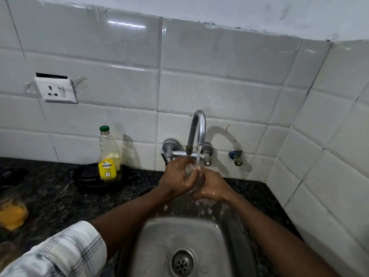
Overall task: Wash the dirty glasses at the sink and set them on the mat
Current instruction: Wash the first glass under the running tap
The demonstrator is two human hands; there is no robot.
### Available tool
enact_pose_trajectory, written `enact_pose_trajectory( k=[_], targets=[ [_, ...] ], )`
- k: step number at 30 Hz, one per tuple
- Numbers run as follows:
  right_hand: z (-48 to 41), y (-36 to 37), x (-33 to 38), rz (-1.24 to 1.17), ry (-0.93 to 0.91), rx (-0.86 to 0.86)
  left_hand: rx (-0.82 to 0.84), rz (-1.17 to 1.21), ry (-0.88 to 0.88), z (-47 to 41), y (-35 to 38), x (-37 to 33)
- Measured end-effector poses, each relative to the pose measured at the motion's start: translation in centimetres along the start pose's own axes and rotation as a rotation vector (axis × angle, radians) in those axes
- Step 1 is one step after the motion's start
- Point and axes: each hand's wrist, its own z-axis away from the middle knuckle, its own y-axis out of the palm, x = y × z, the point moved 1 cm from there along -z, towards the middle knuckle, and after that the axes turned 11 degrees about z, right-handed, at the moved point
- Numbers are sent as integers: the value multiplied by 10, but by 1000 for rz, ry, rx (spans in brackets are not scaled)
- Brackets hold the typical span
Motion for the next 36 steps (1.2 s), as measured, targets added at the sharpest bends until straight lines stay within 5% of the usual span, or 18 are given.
enact_pose_trajectory(
  k=[2,6,11,20,27,32,36],
  targets=[
    [4,1,1,-70,16,27,53,-13,29,-3,-1,-5],
    [7,16,8,318,34,-257,149,-169,-357,-24,13,-4],
    [4,32,-6,-126,-2,-153,146,3,-377,-20,14,-5],
    [2,43,-2,-437,-45,-341,163,611,-1261,-7,-9,23],
    [-6,40,10,-429,-18,-449,329,573,-1427,16,0,31],
    [-14,30,12,-312,-19,-437,258,630,-1470,16,3,26],
    [-13,23,20,-448,37,-571,211,823,-1510,18,7,17]
  ],
)
